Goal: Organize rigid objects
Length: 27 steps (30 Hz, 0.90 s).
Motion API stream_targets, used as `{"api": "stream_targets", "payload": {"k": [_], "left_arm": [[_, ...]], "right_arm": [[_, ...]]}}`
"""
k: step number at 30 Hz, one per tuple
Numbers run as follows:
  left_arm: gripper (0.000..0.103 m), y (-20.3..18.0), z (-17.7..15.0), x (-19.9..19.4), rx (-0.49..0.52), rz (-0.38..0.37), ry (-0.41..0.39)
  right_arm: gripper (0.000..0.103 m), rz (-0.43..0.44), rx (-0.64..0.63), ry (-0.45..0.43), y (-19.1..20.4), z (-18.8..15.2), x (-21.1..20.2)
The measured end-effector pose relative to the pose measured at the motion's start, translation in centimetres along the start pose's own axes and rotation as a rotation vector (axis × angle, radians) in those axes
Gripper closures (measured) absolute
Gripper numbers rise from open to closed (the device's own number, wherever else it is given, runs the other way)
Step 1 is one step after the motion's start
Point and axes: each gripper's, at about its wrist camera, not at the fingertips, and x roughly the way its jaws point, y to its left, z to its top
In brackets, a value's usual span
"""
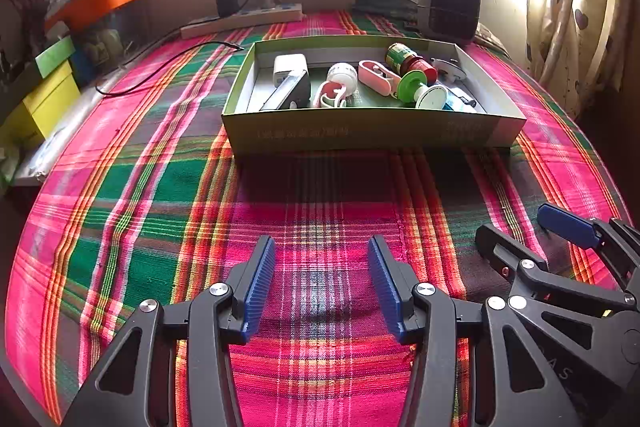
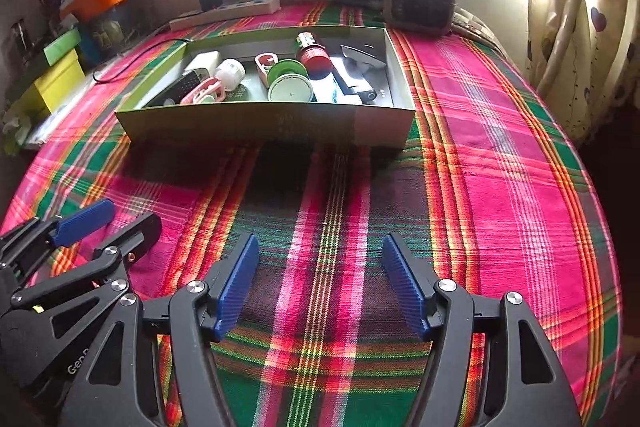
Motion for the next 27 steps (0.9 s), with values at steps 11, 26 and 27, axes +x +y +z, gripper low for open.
{"api": "stream_targets", "payload": {"k": [11, 26, 27], "left_arm": [[0.054, 0.0, 0.0, 0.05, -0.003, 0.0, -0.002], [0.054, 0.0, -0.03, 0.08, -0.003, 0.0, -0.002], [0.054, 0.0, -0.02, 0.08, -0.002, 0.001, -0.002]], "right_arm": [[0.029, -0.032, 0.04, 0.006, -0.82, -0.07, 0.1], [0.028, -0.039, 0.048, 0.007, -0.98, -0.06, 0.12], [0.028, -0.039, 0.048, 0.007, -0.98, -0.06, 0.12]]}}
